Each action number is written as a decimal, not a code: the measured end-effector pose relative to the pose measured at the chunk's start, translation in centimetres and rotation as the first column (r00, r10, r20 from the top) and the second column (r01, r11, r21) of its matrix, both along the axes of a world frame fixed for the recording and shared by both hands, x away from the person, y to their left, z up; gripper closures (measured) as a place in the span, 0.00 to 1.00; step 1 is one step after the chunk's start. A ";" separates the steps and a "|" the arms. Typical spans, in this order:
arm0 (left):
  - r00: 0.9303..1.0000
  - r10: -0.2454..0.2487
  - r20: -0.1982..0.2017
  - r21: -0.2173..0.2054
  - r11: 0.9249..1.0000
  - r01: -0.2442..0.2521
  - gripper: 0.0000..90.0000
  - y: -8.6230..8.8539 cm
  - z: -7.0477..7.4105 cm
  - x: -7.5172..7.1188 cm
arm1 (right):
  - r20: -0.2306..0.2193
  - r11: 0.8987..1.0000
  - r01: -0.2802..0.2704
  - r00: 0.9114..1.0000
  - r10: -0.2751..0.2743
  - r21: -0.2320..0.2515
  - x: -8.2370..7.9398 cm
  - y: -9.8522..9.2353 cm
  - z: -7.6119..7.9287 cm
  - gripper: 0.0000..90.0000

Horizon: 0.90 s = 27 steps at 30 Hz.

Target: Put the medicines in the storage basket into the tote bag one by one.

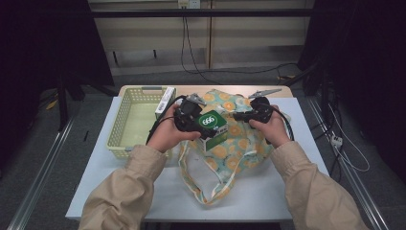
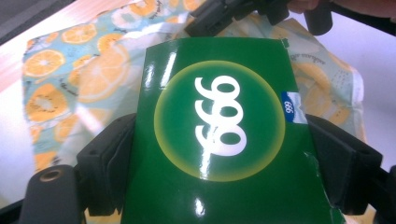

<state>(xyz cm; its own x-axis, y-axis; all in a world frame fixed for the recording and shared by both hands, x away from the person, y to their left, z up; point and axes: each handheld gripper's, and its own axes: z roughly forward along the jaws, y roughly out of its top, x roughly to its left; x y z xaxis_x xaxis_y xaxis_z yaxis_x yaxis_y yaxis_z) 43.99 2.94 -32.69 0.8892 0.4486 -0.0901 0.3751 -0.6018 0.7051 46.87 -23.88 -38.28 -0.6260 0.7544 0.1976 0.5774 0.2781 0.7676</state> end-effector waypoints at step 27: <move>0.999 0.049 0.014 0.031 0.998 -0.049 0.19 -6.5 -7.5 3.0 | 0.018 1.000 -0.003 1.000 0.002 0.004 -0.1 -0.1 0.8 0.98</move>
